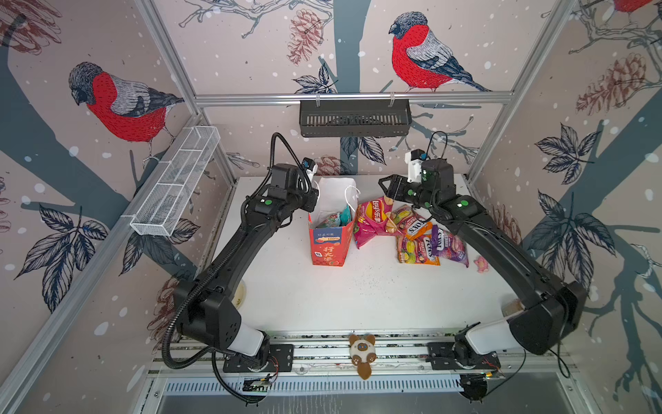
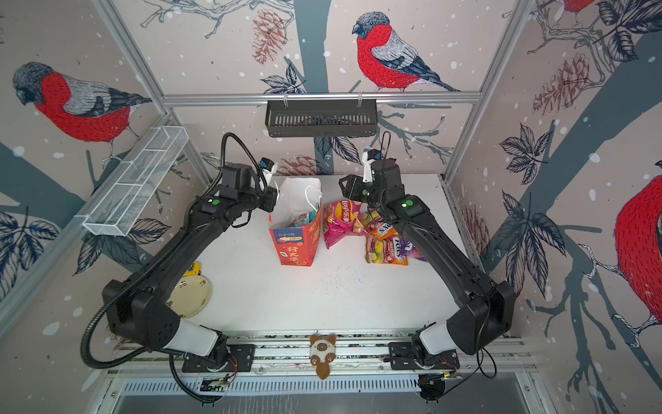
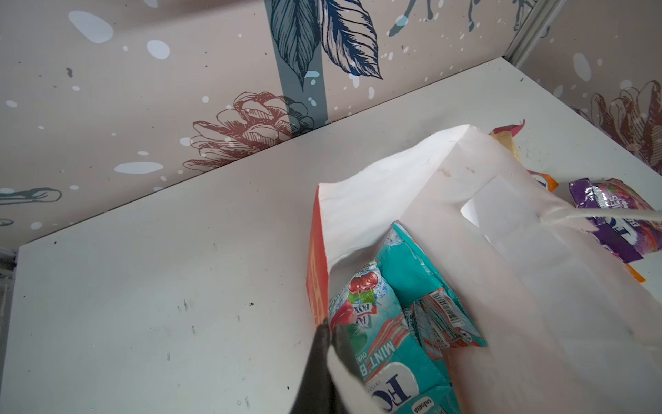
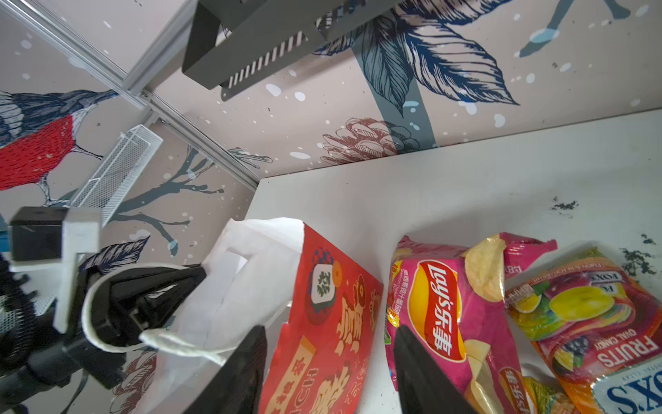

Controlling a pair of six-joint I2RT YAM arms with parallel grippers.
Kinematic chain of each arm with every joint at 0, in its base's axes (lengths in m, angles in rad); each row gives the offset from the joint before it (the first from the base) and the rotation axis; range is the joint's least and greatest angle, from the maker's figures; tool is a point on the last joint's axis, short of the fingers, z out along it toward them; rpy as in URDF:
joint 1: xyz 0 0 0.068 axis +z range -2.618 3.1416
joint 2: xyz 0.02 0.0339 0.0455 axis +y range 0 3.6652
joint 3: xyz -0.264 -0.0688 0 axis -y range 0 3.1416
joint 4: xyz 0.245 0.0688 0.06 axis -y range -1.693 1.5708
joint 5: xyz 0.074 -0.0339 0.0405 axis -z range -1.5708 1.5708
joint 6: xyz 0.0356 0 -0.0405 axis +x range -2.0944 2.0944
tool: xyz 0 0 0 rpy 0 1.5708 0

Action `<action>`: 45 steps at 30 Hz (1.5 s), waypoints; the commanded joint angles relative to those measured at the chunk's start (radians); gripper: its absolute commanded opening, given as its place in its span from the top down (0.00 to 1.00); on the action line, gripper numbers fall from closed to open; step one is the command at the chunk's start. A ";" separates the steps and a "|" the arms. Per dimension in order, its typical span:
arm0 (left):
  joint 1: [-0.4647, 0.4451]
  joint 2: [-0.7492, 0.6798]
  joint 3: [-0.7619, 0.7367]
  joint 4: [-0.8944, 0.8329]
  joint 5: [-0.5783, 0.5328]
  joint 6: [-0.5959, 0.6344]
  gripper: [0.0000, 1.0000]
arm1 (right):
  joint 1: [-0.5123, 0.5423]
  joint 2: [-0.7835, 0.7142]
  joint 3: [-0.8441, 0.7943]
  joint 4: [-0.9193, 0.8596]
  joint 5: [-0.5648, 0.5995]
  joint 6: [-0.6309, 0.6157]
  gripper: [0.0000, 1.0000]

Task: Take the snacks out of the paper bag
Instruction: 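Tilt the bag with the left gripper while the right gripper nears its opening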

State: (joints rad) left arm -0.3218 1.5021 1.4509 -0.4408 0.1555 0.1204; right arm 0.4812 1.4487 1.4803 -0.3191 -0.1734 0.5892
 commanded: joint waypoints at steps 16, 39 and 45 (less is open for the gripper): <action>0.003 0.076 0.160 0.002 0.105 0.263 1.00 | 0.072 0.126 0.195 -0.063 -0.065 -0.100 0.42; -0.161 -0.011 0.041 0.047 0.042 0.241 1.00 | 0.211 0.113 0.009 -0.052 -0.114 -0.026 0.52; -0.177 -0.070 -0.028 0.141 -0.001 0.116 1.00 | 0.258 0.047 -0.138 -0.059 -0.046 0.013 0.57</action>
State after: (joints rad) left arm -0.4950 1.4528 1.4326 -0.4065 0.1810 0.3107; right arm 0.7185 1.5276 1.3903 -0.3870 -0.2718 0.5777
